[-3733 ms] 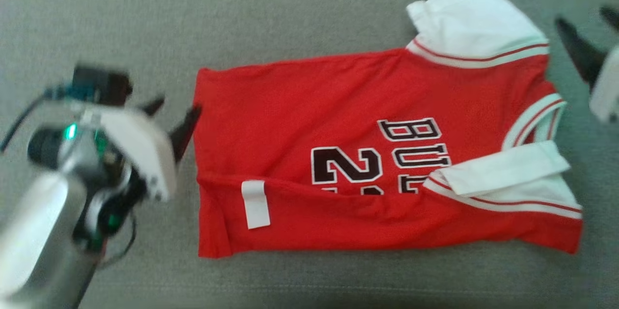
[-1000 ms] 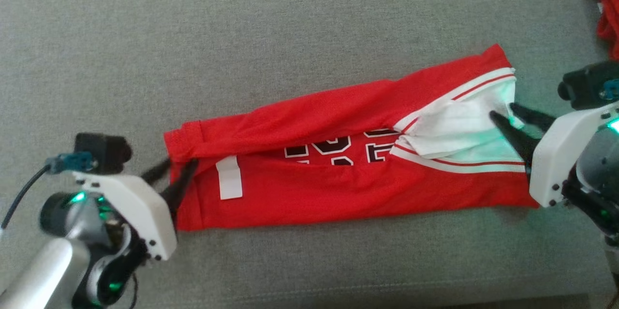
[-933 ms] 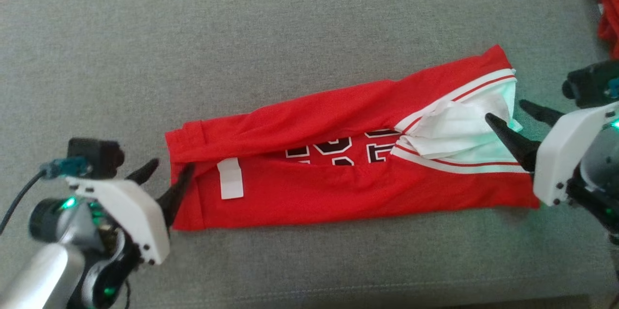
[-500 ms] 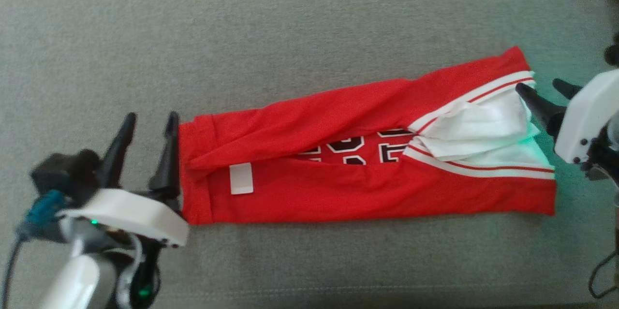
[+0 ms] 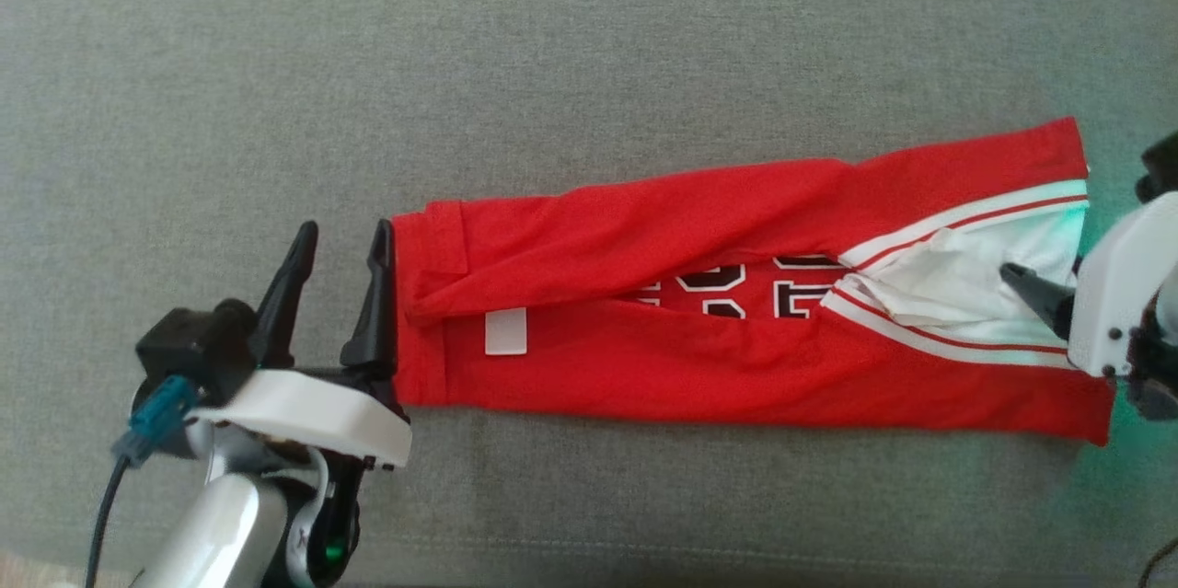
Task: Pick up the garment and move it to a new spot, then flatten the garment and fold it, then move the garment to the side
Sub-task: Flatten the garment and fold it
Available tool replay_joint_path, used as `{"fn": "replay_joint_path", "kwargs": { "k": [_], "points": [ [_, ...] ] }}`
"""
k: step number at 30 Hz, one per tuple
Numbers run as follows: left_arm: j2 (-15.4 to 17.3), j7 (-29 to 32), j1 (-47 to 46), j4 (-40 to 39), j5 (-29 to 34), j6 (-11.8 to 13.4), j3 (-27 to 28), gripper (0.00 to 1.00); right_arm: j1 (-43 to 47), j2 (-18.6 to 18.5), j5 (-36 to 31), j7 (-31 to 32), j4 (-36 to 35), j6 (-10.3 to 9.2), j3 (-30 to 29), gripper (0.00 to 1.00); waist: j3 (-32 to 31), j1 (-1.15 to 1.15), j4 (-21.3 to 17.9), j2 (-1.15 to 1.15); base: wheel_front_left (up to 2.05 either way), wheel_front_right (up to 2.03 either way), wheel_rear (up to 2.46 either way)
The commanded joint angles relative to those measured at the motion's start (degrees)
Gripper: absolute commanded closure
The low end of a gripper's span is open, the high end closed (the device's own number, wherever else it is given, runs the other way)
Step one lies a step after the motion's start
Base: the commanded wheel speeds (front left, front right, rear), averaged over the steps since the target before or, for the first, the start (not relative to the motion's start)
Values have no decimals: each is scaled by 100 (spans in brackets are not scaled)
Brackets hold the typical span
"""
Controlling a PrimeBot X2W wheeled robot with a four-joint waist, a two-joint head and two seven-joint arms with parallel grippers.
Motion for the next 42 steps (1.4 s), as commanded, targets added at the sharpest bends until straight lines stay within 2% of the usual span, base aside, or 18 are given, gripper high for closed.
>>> {"fn": "replay_joint_path", "kwargs": {
  "k": [1, 8, 9, 11, 14, 18, 19, 23, 27, 31, 37, 40, 42],
  "points": [
    [58, -81, -221, -131, -14, -66, 208, 0, 126, 40, 40, 119, -218, 39, 1, 0, -19, 0, 16, 0, 0, 0, 0],
    [44, -236, -304, -51, 6, -146, 186, 0, 332, 493, -28, 241, -280, 39, -167, 0, 9, 0, 48, 0, 0, 0, 0],
    [40, -264, -327, -37, 15, -160, 179, 0, 338, 576, -56, 213, -260, 39, -179, 5, 17, 0, 53, 0, 0, 0, 0],
    [29, -304, -364, -12, 32, -175, 162, 0, 290, 778, -121, 45, -200, 39, -278, 100, 34, 0, 59, 0, 0, 0, 0],
    [31, -375, -380, 24, 63, -177, 158, 0, 126, 1028, -142, -241, -40, 39, -459, 100, 14, 0, 37, 0, 0, 0, 0],
    [97, -535, -342, 120, 184, -160, 181, 0, -193, 1155, -76, -564, 119, 39, -901, 100, -84, 0, -14, 0, 0, 0, 0],
    [107, -603, -279, 210, 194, -147, 214, 0, -361, 1128, -65, -681, 177, 39, -1262, 100, -178, 0, -30, 0, 0, 0, 0],
    [72, -743, -132, 362, 210, -124, 286, 0, -559, 826, -109, -768, 254, 39, -1916, 100, -397, 0, -30, 0, 0, 0, 0],
    [6, -826, 63, 568, 198, -176, 312, 0, -600, 512, 41, -680, 126, 39, -2091, 100, -666, 0, -18, 0, 0, 0, 0],
    [-80, -868, 264, 790, 226, -212, 306, 0, -484, 627, 426, -323, -404, 39, -1744, 100, -952, 0, -22, 0, 0, 0, 0],
    [-189, -891, 416, 1038, 349, -284, 258, 0, -2, 1279, 837, 191, -1339, 39, -584, 100, -1223, 0, -34, 0, 0, 0, 0],
    [-235, -895, 389, 1154, 424, -357, 210, 0, 273, 1382, 965, 131, -1326, 39, 158, 100, -1290, 0, -10, 0, 0, 0, 0],
    [-278, -897, 333, 1230, 470, -411, 172, 0, 439, 1397, 1130, -178, -1099, 39, 589, 100, -1322, 0, 33, 0, 0, 0, 0]
  ]
}}
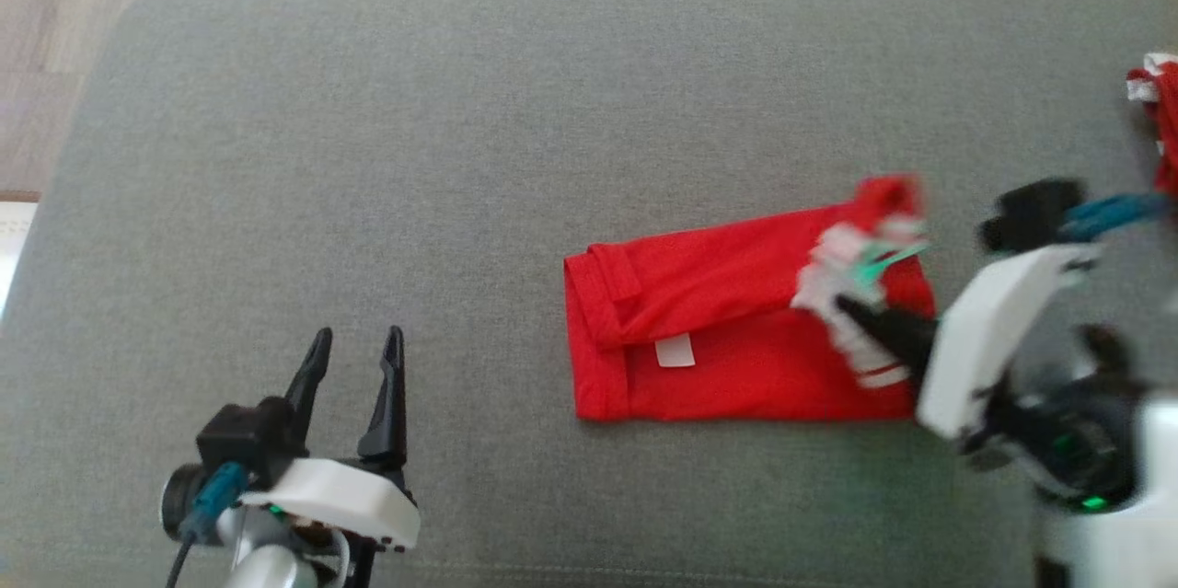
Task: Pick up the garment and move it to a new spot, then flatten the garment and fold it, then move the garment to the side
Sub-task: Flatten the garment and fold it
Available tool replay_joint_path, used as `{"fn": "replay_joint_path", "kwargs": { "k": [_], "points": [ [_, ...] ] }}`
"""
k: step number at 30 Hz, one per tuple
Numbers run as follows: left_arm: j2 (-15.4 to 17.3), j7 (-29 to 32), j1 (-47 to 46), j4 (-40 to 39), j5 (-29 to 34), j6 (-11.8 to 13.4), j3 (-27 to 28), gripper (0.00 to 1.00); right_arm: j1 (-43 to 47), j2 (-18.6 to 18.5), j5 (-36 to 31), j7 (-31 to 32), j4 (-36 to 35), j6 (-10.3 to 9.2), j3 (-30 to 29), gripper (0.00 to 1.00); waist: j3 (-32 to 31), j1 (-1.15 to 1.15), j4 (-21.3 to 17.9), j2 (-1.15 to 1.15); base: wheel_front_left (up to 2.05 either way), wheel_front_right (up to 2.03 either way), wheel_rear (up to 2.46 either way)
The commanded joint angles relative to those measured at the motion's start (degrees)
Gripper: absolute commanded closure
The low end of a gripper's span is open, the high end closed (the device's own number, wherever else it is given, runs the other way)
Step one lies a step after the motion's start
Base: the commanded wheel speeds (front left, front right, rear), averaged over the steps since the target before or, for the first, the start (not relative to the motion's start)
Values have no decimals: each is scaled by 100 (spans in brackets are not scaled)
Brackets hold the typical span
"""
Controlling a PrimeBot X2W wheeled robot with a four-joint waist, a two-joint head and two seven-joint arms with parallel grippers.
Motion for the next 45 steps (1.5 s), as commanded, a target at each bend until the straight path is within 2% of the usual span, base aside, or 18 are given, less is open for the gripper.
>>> {"fn": "replay_joint_path", "kwargs": {
  "k": [1, 7, 8, 16, 24, 31, 32, 33, 34, 40, 43, 45],
  "points": [
    [5, -68, -255, -74, 76, -48, 182, 0, -77, 22, 238, -446, 52, 39, 401, 100, -35, 0, 63, 0, 0, 0, 0],
    [-170, -70, -480, 183, 260, -225, 79, 0, -231, 25, 773, -2223, 1490, 39, 1167, 100, -76, 0, 290, 0, 0, 0, 0],
    [-170, -70, -480, 183, 260, -225, 79, 0, -231, 25, 773, -2223, 1490, 39, 1167, 100, -76, 0, 290, 0, 0, 0, 0],
    [-277, -70, -509, 456, 402, -389, 103, 0, -923, 26, 1511, -3630, 2907, 39, 2146, 100, -156, 0, 427, 0, 0, 0, 0],
    [-475, -71, -525, 602, 480, -500, 86, 0, -1621, 26, 1938, -4219, 4030, 39, 2849, 100, -160, 0, 524, 0, 0, 0, 0],
    [-548, -71, -484, 660, 511, -540, 185, 0, -1853, 27, 2085, -4409, 4420, 39, 3275, 100, -170, 0, 491, 0, 0, 0, 0],
    [-550, -71, -468, 669, 512, -544, 204, 0, -1862, 27, 2103, -4419, 4432, 39, 3315, 75, -179, 0, 474, 0, 0, 0, 0],
    [-550, -71, -453, 680, 514, -551, 219, 0, -1861, 27, 2165, -4428, 4400, 39, 3364, 17, -187, 0, 459, 0, 0, 0, 0],
    [-549, -71, -439, 694, 517, -556, 233, 0, -1846, 27, 2285, -4428, 4341, 39, 3415, 0, -199, 0, 440, 0, 0, 0, 0],
    [-550, -71, -371, 764, 539, -557, 284, 0, -1737, 27, 2986, -4697, 3861, 39, 3593, 0, -340, 0, 291, 0, 0, 0, 0],
    [-525, -71, -292, 758, 539, -526, 327, 0, -1658, 27, 3018, -4851, 3569, 39, 3538, 0, -467, 0, 183, 0, 0, 0, 0],
    [-502, -71, -216, 729, 536, -499, 362, 0, -1566, 27, 2809, -4950, 3350, 39, 3362, 0, -566, 0, 102, 0, 0, 0, 0]
  ]
}}
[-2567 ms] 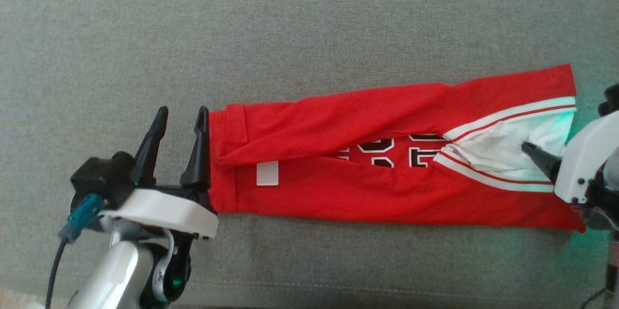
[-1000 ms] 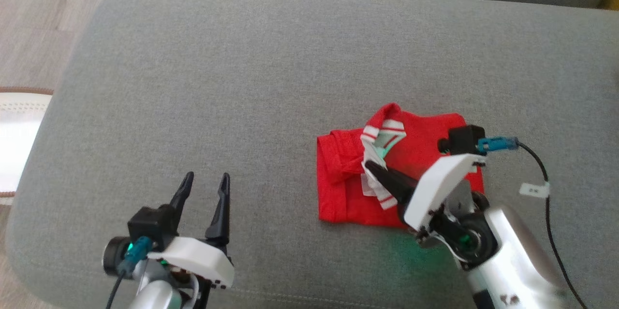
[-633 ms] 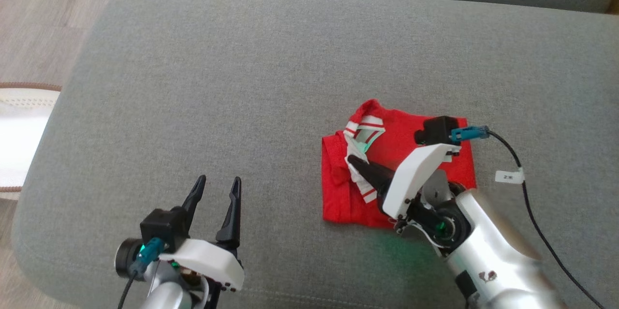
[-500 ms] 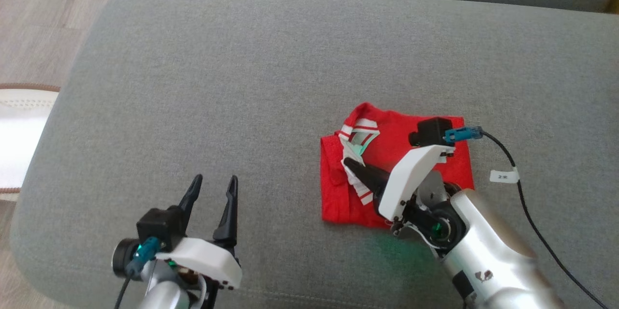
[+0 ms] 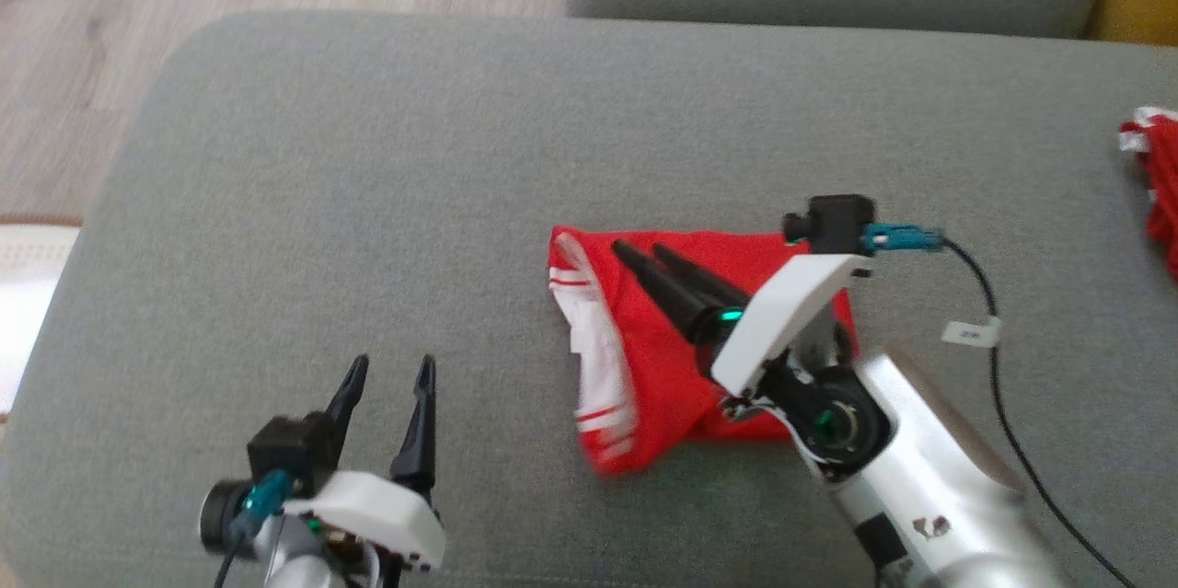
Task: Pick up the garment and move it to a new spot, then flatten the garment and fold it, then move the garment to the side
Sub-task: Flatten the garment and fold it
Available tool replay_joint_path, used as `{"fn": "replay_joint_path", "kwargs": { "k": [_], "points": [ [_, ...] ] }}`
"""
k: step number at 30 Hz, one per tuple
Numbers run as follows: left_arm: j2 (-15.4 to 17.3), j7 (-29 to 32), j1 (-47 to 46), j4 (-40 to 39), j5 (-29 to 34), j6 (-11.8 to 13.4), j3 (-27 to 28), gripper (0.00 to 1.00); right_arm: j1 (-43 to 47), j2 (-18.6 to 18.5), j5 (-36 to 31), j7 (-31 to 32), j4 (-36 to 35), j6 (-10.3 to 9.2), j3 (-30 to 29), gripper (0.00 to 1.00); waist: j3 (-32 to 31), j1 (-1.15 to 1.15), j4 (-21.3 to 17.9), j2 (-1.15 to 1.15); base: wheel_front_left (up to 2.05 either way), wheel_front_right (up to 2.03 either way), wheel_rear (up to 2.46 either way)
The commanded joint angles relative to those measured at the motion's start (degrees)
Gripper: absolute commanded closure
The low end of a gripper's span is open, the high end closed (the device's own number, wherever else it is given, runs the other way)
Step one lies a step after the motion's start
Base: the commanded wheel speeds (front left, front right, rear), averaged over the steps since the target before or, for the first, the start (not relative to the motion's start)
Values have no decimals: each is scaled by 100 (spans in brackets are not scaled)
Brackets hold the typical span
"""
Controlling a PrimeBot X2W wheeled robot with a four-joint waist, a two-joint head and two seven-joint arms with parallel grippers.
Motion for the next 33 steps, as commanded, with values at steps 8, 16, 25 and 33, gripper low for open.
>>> {"fn": "replay_joint_path", "kwargs": {
  "k": [8, 16, 25, 33],
  "points": [
    [109, -71, 280, -349, 26, 151, 368, 0, 783, -403, -2445, -452, -1300, 39, -1403, 0, -438, 0, -377, 0, 0, 0, 0],
    [31, -71, 489, -632, 263, 187, 520, 0, 2176, -684, -4460, -802, -2389, 39, -2653, 0, -551, 0, -436, 0, 0, 0, 0],
    [-63, -71, 818, -628, 577, 24, 847, 0, 3356, -296, -5327, -2332, -2246, 39, -3240, 0, -749, 0, -313, 0, 0, 0, 0],
    [-156, -71, 1043, -577, 766, -164, 1105, 0, 3534, -64, -5486, -3035, -1577, 39, -3349, 0, -866, 0, -322, 0, 0, 0, 0]
  ]
}}
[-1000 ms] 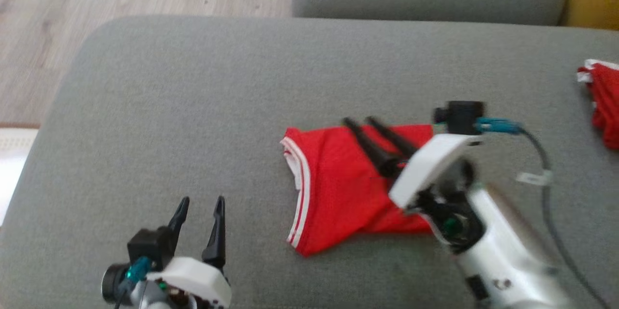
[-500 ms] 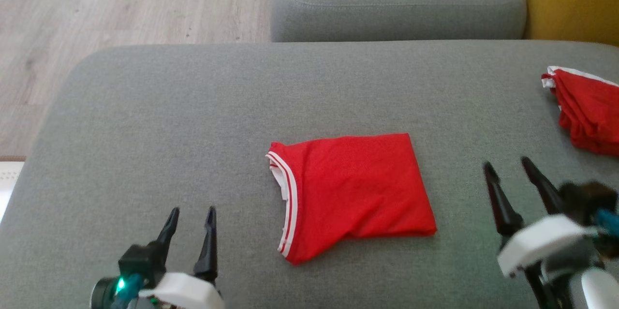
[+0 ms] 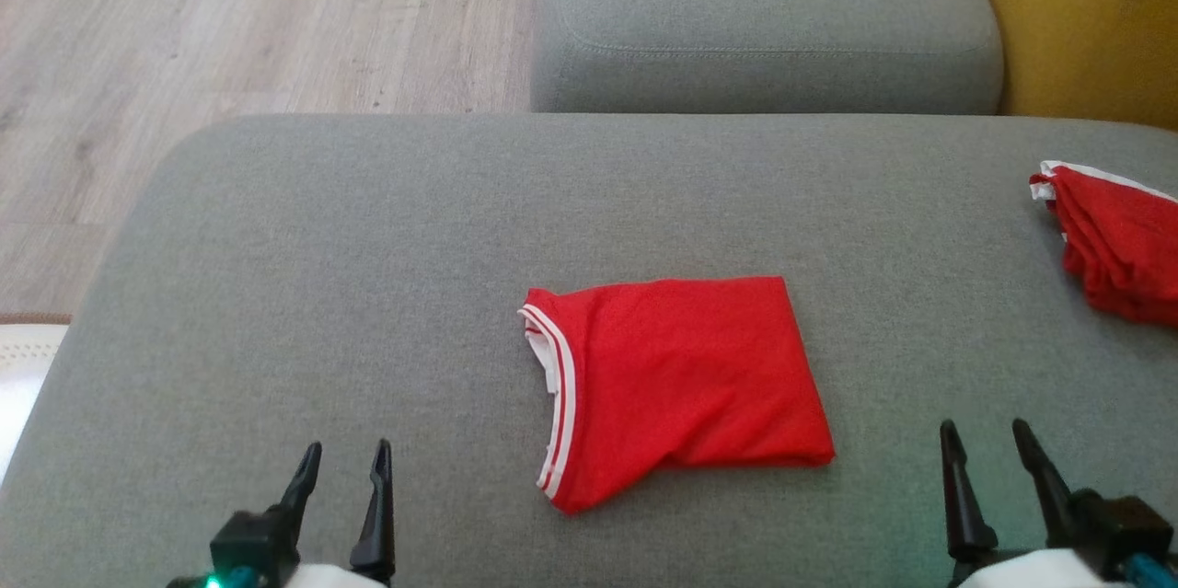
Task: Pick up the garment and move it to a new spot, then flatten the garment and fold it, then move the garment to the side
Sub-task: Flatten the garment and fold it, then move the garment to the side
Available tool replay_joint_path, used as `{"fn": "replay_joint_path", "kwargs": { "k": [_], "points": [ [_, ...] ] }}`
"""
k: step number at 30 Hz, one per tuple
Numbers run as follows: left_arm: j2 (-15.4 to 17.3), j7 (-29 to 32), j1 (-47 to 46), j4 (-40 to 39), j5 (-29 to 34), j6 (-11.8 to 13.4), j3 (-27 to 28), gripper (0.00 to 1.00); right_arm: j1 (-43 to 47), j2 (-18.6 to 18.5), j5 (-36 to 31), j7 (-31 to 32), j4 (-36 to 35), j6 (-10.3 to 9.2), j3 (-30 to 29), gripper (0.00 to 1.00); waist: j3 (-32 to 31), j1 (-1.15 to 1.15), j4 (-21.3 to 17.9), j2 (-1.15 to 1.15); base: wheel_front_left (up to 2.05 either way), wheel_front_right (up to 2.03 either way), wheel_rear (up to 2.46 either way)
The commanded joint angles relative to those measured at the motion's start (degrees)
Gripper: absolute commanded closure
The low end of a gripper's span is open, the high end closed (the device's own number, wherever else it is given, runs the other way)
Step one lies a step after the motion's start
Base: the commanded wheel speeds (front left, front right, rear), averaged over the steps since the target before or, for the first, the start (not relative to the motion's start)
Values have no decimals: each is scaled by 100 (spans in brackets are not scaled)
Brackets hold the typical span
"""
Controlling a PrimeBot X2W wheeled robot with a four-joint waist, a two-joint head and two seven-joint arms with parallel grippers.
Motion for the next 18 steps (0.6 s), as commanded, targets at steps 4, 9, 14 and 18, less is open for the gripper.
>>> {"fn": "replay_joint_path", "kwargs": {
  "k": [4, 9, 14, 18],
  "points": [
    [-54, -71, -185, -125, 135, -137, 310, 0, -259, -19, -95, -199, 98, 39, 71, 0, -8, 0, -6, 0, 0, 0, 0],
    [-114, -71, -194, -99, 208, -224, 403, 0, -338, 7, -129, -261, 290, 39, 63, 0, -11, 0, -26, 0, 0, 0, 0],
    [-176, -71, -194, -52, 276, -290, 462, 0, -381, 21, -151, -288, 390, 39, 75, 0, -17, 0, -34, 0, 0, 0, 0],
    [-205, -71, -189, -35, 313, -321, 496, 0, -386, 26, -159, -295, 423, 39, 66, 0, -12, 0, -30, 0, 0, 0, 0]
  ]
}}
